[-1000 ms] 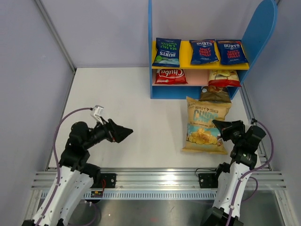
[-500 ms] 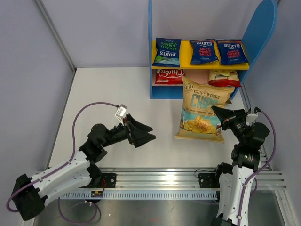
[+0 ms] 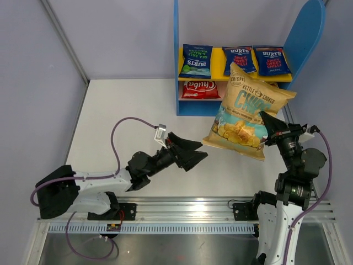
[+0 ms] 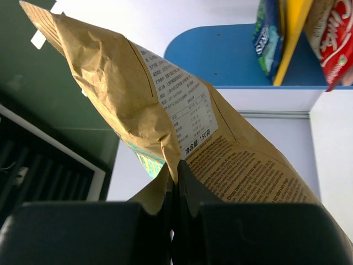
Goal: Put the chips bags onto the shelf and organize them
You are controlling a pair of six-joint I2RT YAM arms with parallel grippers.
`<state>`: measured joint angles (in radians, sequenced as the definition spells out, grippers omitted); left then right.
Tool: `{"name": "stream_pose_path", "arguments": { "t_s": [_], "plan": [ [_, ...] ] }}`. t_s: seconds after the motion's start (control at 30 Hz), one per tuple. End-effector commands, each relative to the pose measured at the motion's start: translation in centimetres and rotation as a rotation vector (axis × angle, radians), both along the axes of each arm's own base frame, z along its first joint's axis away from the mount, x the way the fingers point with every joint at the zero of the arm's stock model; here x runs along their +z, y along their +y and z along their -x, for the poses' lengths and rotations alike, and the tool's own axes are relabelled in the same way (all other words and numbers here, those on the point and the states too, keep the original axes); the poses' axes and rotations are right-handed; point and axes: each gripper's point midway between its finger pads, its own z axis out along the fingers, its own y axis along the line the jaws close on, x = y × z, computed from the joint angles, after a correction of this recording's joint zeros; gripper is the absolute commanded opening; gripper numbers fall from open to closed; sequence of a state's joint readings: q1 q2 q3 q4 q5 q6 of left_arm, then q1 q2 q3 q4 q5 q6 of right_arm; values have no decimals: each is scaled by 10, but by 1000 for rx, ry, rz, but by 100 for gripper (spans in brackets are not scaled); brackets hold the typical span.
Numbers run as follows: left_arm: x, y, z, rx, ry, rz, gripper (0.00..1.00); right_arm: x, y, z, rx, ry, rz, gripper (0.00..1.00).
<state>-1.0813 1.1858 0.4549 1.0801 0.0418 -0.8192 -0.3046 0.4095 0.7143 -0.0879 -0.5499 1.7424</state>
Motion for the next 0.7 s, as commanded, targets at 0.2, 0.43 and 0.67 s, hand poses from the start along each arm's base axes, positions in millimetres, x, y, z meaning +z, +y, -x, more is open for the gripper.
{"name": "stream_pose_path", "arguments": {
  "t_s": [0.2, 0.43, 0.67],
  "plan": [
    [120, -24, 16, -18, -285, 373, 99, 65, 6, 20, 45, -111, -121, 0],
    [132, -46, 6, -32, -259, 412, 99, 82, 16, 37, 95, -149, -138, 0],
    [161, -55, 18, -99, -307, 503, 96, 66, 18, 43, 114, -121, -175, 0]
  ]
}}
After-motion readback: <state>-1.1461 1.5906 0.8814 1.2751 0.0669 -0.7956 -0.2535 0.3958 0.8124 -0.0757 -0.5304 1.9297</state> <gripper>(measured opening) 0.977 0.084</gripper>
